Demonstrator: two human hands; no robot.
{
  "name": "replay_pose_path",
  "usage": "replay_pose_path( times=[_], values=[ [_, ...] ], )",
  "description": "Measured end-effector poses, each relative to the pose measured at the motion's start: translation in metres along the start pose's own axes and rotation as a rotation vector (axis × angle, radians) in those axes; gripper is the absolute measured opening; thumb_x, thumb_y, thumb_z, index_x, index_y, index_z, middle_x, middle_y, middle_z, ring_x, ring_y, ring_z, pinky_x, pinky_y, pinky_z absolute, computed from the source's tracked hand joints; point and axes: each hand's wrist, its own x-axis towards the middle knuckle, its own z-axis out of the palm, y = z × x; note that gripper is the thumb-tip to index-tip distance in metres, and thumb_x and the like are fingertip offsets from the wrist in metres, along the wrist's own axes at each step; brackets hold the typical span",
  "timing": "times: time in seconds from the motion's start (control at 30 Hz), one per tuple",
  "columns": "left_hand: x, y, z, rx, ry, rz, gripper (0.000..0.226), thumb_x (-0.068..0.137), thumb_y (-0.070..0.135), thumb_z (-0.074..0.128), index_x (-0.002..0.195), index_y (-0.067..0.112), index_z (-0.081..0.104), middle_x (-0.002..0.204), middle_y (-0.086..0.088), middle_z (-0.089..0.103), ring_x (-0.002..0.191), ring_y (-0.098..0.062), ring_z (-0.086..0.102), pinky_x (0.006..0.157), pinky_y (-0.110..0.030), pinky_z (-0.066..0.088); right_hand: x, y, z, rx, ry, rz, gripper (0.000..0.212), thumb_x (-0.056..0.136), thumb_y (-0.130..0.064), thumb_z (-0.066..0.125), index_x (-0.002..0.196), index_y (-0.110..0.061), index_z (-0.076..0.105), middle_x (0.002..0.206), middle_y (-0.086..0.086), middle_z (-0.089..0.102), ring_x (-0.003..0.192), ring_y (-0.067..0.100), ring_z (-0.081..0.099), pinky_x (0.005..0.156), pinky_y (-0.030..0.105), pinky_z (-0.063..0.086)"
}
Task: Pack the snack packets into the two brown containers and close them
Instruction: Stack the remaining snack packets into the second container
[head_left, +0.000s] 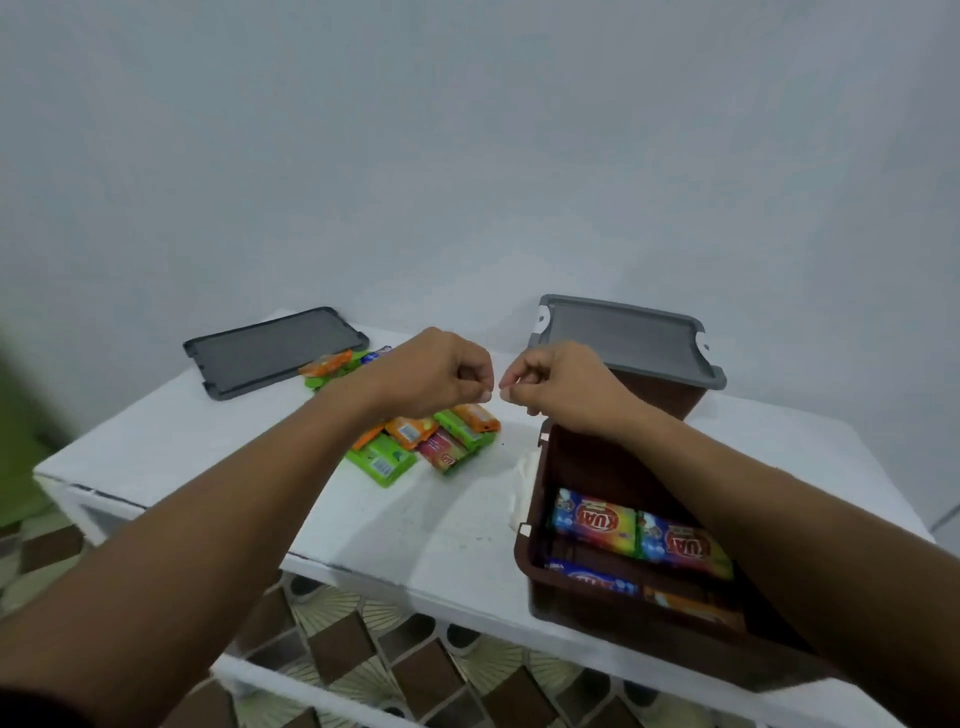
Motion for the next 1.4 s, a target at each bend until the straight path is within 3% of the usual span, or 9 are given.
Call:
replay_pose_path(
  times=[0.2,0.37,0.67,0.8,0.93,1.03,1.13,1.23,1.4],
  values=[
    [-0.028,-0.055,-0.032,0.016,0.03,-0.072,0.014,0.088,0.024,0.076,0.079,0.034,0.071,0.067,0.018,0.068,0.061,0.001,0.06,0.06,-0.021,0.046,0.038,-0.022,0.046,-0.016,-0.04,-0.015,0.001,0.084,-0.016,0.076,0.084,-0.016,0.077,0.07,0.006,0.073,0.066,0.032,0.07,0.059,0.036,0.057],
    [-0.051,-0.097,-0.051,0.03,0.069,-0.123,0.003,0.088,0.017,0.075,0.087,0.02,0.075,0.068,0.012,0.068,0.059,0.0,0.057,0.06,-0.025,0.046,0.068,-0.039,0.086,-0.001,-0.053,-0.019,0.004,0.083,-0.014,0.076,0.085,-0.014,0.079,0.063,-0.003,0.066,0.046,-0.001,0.05,0.046,0.011,0.038],
    [-0.061,-0.157,-0.062,0.025,0.058,-0.221,0.003,0.091,0.014,0.073,0.089,0.015,0.074,0.072,0.011,0.067,0.065,-0.007,0.06,0.065,-0.029,0.049,0.116,-0.052,0.145,-0.011,-0.045,-0.019,0.005,0.084,-0.012,0.074,0.084,-0.011,0.079,0.066,-0.011,0.064,0.053,-0.002,0.053,0.049,0.008,0.038],
    [-0.051,-0.18,-0.055,0.045,0.051,-0.279,0.007,0.09,0.009,0.071,0.094,0.009,0.077,0.078,0.002,0.07,0.072,-0.015,0.06,0.068,-0.03,0.048,0.138,-0.048,0.164,-0.068,-0.058,0.042,0.012,0.088,-0.012,0.07,0.092,-0.015,0.081,0.068,-0.009,0.063,0.058,0.001,0.05,0.054,0.018,0.038],
    [-0.046,-0.202,-0.046,0.11,-0.042,-0.331,0.014,0.087,0.004,0.069,0.093,0.015,0.077,0.087,0.004,0.071,0.083,-0.015,0.064,0.077,-0.03,0.051,0.152,-0.041,0.18,-0.13,-0.091,0.07,0.015,0.09,-0.012,0.068,0.097,-0.009,0.081,0.089,0.002,0.075,0.071,0.011,0.064,0.063,0.019,0.045],
    [-0.048,-0.215,-0.036,0.223,-0.264,-0.375,0.021,0.087,0.006,0.066,0.1,0.018,0.076,0.102,0.002,0.072,0.091,-0.016,0.063,0.078,-0.028,0.05,0.161,-0.037,0.192,-0.144,-0.147,0.118,0.018,0.084,-0.022,0.079,0.088,-0.005,0.079,0.087,0.01,0.075,0.067,0.016,0.064,0.058,0.027,0.051],
    [-0.053,-0.232,-0.027,0.342,-0.456,-0.368,0.026,0.083,0.014,0.071,0.107,0.023,0.076,0.111,0.002,0.066,0.099,-0.019,0.06,0.079,-0.028,0.049,0.172,-0.034,0.203,-0.288,-0.268,0.153,0.037,0.08,-0.036,0.082,0.093,-0.003,0.07,0.089,0.013,0.07,0.084,0.025,0.068,0.067,0.039,0.054],
    [-0.054,-0.24,-0.028,0.364,-0.498,-0.328,0.034,0.082,0.025,0.079,0.114,0.026,0.069,0.116,0.001,0.052,0.103,-0.019,0.053,0.082,-0.03,0.048,0.18,-0.031,0.212,-0.397,-0.333,0.149,0.046,0.076,-0.044,0.084,0.097,-0.012,0.057,0.085,0.001,0.058,0.084,0.021,0.06,0.057,0.028,0.045],
    [-0.056,-0.249,-0.021,0.415,-0.584,-0.35,0.061,0.071,0.045,0.088,0.114,0.037,0.045,0.124,0.004,0.037,0.108,-0.024,0.049,0.09,-0.042,0.051,0.194,-0.031,0.217,-0.488,-0.384,0.143,0.059,0.075,-0.042,0.084,0.114,-0.013,0.051,0.095,0.001,0.053,0.09,0.019,0.056,0.064,0.028,0.044]
  ],
)
